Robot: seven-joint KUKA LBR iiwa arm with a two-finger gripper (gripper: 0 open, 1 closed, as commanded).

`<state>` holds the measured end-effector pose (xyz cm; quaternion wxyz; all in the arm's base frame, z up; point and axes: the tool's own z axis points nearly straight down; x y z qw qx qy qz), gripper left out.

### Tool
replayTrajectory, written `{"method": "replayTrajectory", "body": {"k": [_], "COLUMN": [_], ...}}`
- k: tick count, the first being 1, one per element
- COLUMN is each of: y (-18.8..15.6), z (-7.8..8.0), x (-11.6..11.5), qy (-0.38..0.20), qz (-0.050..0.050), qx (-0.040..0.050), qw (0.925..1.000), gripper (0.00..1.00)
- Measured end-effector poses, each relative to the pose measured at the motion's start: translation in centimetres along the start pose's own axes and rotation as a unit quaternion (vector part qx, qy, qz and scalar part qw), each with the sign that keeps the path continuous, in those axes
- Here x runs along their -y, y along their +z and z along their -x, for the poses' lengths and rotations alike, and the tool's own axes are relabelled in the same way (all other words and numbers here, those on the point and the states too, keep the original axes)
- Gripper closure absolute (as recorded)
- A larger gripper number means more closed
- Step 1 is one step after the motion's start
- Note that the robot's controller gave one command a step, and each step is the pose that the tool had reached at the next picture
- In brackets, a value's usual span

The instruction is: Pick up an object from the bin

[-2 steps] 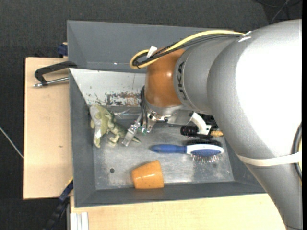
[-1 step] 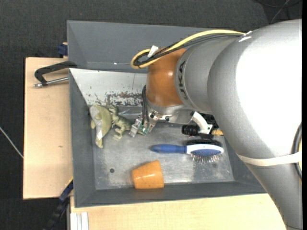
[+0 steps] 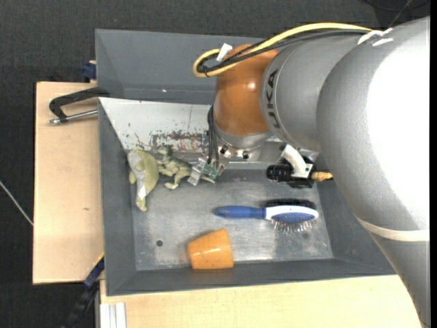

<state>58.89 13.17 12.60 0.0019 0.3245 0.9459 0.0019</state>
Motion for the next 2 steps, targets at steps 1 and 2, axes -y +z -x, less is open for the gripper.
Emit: {"method": "replayTrajectory", "body": {"k": [1, 2], "y": [-3.8, -6.0], "z": [0.1, 0.1], "x": [-0.2, -0.3], "qy": [-0.001, -0.002], "qz": [0.001, 0.0], "qx": [0.0007, 0.0006], "qw": [1.0, 1.0], "gripper": [1.0, 1.0]}}
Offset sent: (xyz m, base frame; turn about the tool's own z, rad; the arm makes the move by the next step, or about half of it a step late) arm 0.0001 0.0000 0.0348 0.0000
